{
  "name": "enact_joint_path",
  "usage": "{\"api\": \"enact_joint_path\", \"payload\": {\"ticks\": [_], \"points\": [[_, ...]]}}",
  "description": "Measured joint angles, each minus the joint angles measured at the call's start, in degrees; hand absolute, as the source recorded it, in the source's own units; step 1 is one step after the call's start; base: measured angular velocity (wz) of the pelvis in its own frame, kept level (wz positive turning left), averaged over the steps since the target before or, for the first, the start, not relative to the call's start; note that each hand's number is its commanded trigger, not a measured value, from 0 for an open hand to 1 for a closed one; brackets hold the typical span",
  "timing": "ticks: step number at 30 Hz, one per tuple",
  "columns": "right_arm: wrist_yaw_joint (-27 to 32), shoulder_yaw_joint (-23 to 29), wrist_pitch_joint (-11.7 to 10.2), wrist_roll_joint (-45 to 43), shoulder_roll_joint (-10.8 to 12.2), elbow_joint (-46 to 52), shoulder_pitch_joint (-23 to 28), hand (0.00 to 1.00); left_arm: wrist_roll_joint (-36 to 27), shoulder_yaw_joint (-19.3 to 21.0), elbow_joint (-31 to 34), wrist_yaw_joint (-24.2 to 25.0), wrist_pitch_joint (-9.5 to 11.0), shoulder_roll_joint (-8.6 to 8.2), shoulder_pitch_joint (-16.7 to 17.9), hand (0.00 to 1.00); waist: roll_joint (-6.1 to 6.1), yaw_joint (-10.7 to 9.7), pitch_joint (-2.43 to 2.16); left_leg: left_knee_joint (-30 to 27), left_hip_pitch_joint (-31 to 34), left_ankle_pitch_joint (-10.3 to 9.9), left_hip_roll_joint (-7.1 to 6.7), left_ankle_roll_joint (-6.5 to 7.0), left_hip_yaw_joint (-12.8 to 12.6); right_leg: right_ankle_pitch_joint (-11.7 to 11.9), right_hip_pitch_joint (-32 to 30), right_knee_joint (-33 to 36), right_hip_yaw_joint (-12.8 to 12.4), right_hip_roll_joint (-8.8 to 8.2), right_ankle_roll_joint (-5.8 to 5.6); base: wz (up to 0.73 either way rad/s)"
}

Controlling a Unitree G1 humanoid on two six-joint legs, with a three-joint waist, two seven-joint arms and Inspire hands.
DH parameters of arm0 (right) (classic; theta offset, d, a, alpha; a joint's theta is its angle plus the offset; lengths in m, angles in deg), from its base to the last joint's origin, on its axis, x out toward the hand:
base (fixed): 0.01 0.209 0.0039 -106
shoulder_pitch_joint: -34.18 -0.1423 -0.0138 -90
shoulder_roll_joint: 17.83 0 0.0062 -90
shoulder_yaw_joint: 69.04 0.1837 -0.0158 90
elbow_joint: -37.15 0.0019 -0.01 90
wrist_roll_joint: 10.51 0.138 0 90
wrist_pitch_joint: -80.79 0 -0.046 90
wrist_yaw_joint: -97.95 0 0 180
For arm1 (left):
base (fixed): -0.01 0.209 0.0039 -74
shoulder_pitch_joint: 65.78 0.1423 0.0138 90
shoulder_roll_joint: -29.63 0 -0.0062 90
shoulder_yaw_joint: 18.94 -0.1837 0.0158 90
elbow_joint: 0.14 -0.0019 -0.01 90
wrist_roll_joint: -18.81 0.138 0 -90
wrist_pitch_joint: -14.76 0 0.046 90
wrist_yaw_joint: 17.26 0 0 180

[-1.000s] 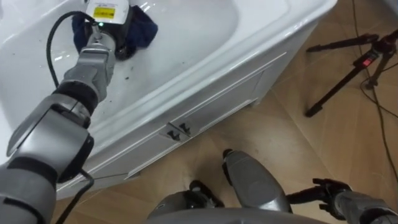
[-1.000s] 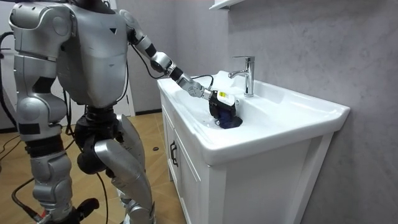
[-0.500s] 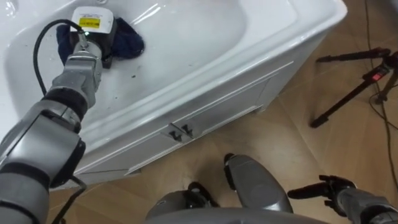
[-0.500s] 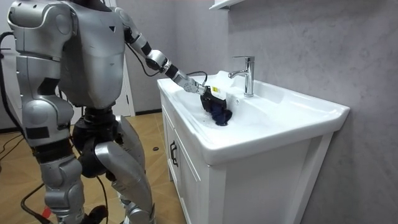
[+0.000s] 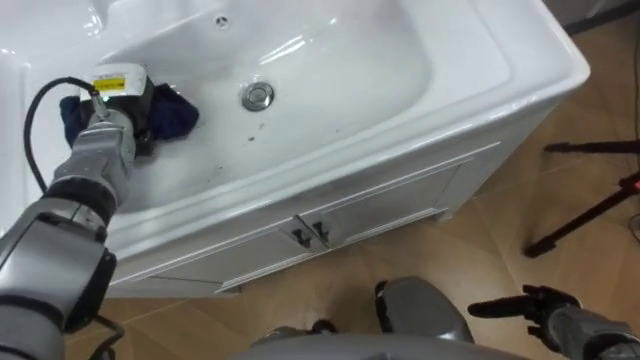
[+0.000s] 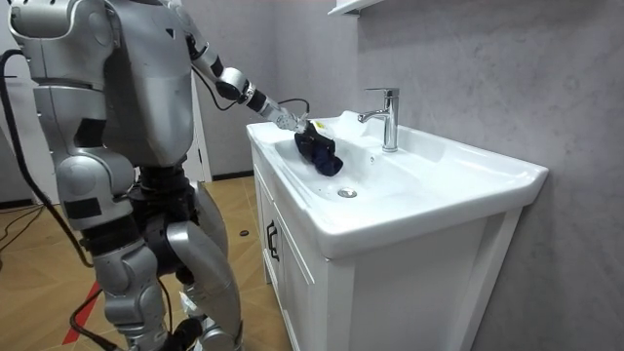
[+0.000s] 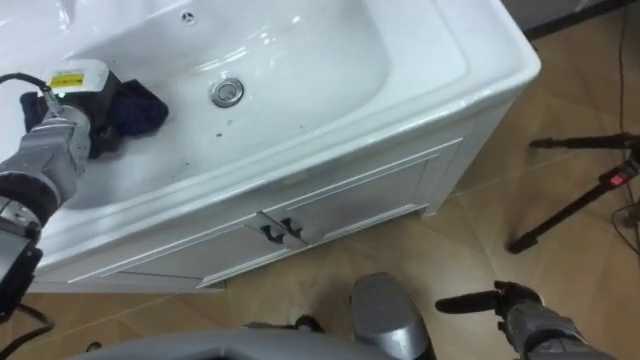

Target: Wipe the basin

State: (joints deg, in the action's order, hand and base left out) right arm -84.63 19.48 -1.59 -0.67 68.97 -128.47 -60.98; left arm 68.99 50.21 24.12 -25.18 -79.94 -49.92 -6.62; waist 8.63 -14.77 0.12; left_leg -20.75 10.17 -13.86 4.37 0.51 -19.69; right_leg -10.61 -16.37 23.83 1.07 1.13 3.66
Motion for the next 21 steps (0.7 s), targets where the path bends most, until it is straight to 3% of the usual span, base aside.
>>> {"api": "enact_joint_path", "payload": {"ticks": [3,8,12,14,17,21], "points": [[0.01,1.67,0.01,-0.12,-0.06,-0.28,1.05,0.0,-0.06,2.8,1.82,0.23,0.0,-0.1,2.26,1.0,0.39,0.1,-0.26,0.61,-1.38,0.62,0.01,-0.55,0.76,0.05,1.48,-1.32,0.63,0.17,0.46,0.06],[0.18,1.81,0.07,-1.69,-0.06,-0.84,1.16,0.0,0.0,3.41,2.99,0.88,0.0,-0.14,3.88,1.0,0.4,1.37,-0.27,2.17,-3.65,1.29,-0.07,-1.29,2.84,-0.09,3.82,-2.32,0.89,0.62,1.26,0.02],[0.55,3.01,0.11,-3.89,-0.07,-0.67,2.06,0.0,0.14,7.66,8.33,1.94,0.0,-0.27,8.07,1.0,-0.05,2.64,-0.24,2.35,-4.54,1.69,-0.02,-1.96,4.99,-0.55,5.32,-2.77,2.01,0.82,2.05,0.11],[0.67,4.14,0.42,-4.0,-0.07,-0.7,2.44,0.0,0.14,8.77,10.27,1.84,0.0,-0.39,10.28,1.0,-0.25,3.05,-0.61,2.98,-5.25,1.94,0.0,-2.38,5.03,-0.94,5.71,-2.56,2.26,0.86,2.47,0.11],[0.89,4.5,0.7,-5.18,-0.07,-0.69,2.67,0.0,0.25,9.44,10.69,1.99,-0.01,-0.64,11.68,1.0,-0.69,3.22,-0.74,3.13,-6.35,2.08,0.06,-2.61,5.03,-1.85,6.32,-1.57,2.41,0.87,2.99,0.04],[1.41,4.21,0.76,-5.11,-0.06,-0.69,2.63,0.0,1.47,8.87,10.75,2.37,-0.01,-0.65,11.85,1.0,-0.94,3.07,-0.59,3.14,-6.63,2.19,0.25,-2.78,5.15,-2.4,6.57,-0.92,3.02,0.85,3.44,0.08]]}}
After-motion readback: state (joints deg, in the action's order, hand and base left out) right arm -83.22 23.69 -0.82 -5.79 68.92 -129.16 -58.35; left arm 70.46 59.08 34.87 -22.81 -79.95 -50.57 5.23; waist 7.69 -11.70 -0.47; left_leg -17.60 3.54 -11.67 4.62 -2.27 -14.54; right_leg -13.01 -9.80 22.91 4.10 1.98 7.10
